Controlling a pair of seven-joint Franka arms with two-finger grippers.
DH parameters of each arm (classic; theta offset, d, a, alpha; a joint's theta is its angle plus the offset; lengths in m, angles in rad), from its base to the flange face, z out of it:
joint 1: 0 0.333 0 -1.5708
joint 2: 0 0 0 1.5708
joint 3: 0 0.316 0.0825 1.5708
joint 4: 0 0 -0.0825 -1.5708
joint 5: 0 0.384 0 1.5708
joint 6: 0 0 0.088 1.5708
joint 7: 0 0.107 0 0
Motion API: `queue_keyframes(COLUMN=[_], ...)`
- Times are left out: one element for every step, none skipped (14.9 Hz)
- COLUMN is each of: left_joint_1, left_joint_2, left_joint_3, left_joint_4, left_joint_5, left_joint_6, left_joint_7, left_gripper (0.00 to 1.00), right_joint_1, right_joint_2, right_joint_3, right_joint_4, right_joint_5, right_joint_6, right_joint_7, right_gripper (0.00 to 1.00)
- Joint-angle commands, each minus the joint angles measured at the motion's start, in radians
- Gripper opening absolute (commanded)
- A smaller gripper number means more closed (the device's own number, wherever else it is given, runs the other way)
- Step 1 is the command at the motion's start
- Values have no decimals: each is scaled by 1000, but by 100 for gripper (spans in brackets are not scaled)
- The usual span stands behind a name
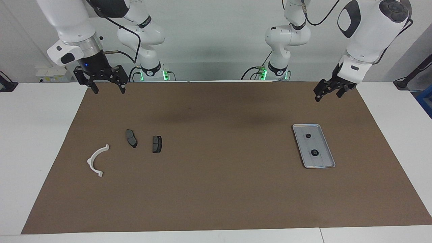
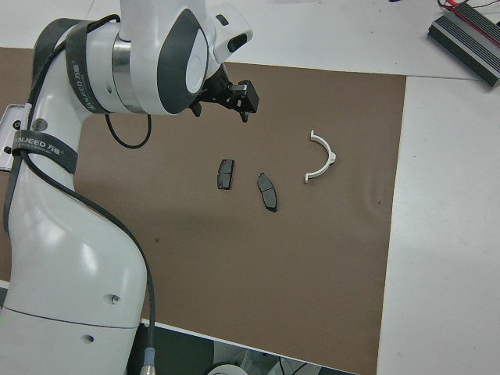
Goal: Pick bearing gear from pile to tray
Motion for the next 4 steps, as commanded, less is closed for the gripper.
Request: queue_keyframes(left_joint_1=[-1, -1, -1, -1], left_joint_2=[-16, -16, -16, -16], left_joint_3=[5, 5, 5, 5], left_joint_4=[-10, -10, -10, -10], left_joint_5=[-2, -2, -2, -2], left_joint_6=[10, 11, 11, 13], left_joint_7=[13, 13, 13, 12], left_gripper=[100, 100, 100, 100], right_joint_1=[-15, -15, -15, -15], right_joint_2=[-13, -12, -12, -13], right_joint_3=[5, 5, 5, 5], right_joint_4=[-8, -8, -6, -6], right_joint_5=[3, 3, 3, 3], right_joint_6=[-14, -13, -13, -14], right_joint_7=[-21, -21, -21, -21], right_gripper=[100, 100, 100, 100])
